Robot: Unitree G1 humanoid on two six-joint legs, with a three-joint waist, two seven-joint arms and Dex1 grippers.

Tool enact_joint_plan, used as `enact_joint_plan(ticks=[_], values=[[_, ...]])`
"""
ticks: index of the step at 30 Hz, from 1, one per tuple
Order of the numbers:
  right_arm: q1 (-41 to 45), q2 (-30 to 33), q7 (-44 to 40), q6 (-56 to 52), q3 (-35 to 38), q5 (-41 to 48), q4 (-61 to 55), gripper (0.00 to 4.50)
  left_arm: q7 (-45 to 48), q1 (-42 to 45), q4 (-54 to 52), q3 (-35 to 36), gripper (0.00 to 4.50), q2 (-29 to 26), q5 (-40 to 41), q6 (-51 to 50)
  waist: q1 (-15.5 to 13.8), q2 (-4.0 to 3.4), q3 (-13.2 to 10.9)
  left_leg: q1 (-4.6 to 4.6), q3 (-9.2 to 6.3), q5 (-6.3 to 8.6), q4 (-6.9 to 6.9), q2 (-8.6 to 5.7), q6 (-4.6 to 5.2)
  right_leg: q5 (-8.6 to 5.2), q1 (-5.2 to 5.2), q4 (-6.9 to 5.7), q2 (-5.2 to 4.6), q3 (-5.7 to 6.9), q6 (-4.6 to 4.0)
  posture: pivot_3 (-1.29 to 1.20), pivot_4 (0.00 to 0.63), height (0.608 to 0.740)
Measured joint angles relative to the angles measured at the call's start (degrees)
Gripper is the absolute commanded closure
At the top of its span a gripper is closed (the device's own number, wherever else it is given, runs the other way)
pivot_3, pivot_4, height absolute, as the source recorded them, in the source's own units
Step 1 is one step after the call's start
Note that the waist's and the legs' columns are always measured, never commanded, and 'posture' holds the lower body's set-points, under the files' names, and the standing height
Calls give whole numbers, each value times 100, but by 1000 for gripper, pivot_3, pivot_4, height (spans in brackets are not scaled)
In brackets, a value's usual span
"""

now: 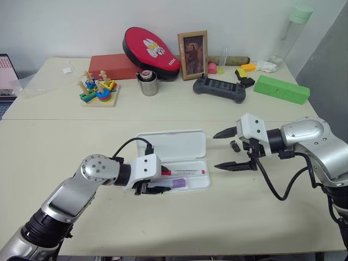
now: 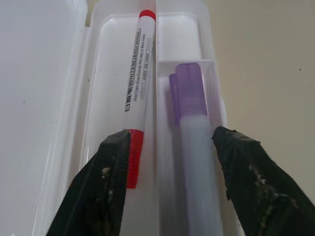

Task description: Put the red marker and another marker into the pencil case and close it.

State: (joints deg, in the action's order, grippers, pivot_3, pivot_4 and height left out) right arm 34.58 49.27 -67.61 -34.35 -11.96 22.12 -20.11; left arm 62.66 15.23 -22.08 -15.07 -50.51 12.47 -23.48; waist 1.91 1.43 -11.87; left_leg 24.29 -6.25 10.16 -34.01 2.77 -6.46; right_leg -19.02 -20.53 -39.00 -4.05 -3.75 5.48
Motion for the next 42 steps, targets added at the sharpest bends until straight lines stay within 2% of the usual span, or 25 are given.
enact_joint_plan(ticks=[5, 17, 24, 32, 38, 42], values=[[0, 0, 0, 0, 0, -1, 0, 0, -2, -62, -122, 133, 48, 0, 125, -115, 0, 0, 0, 0, 0, 0, 0, 0, 0, 0, 0, 0, 0, 0, 0, 0, 150, 740], [63, -33, 24, -86, 2, -5, 23, 0, -57, -13, -830, 1009, 48, 0, 1154, -855, 0, 0, 0, 0, -2, 0, -2, 0, 0, 0, 1, -2, 0, 1, 0, 0, 150, 740], [63, -31, 22, -71, 2, -55, 28, 0, -68, -176, -1167, 1397, 48, -233, 1617, -1187, 4, 0, 0, 0, -2, 0, -2, 0, 0, 0, 1, -2, 0, 1, 0, 0, 150, 740], [26, 65, 57, 54, -11, -335, 156, 0, -13, -539, -1678, 3046, 48, -760, 3165, -2141, 8, 0, 0, -1, -3, 0, -2, 1, 0, 0, 1, -2, 0, 1, 0, 0, 150, 740], [45, 66, 249, 142, -129, -770, 450, 0, 85, -1080, -1979, 4263, 48, -1201, 3942, -2658, 22, -2, -2, -2, -1, 0, 0, 1, 0, 0, -1, -2, 0, 0, 0, 0, 150, 740], [70, 19, 437, 168, -302, -1149, 766, 0, -21, -1127, -2175, 4831, 48, -1348, 4392, -2849, 25, -2, -2, -2, -1, 0, -1, 1, 0, 0, 0, -2, 0, 0, -1, 0, 150, 740]])
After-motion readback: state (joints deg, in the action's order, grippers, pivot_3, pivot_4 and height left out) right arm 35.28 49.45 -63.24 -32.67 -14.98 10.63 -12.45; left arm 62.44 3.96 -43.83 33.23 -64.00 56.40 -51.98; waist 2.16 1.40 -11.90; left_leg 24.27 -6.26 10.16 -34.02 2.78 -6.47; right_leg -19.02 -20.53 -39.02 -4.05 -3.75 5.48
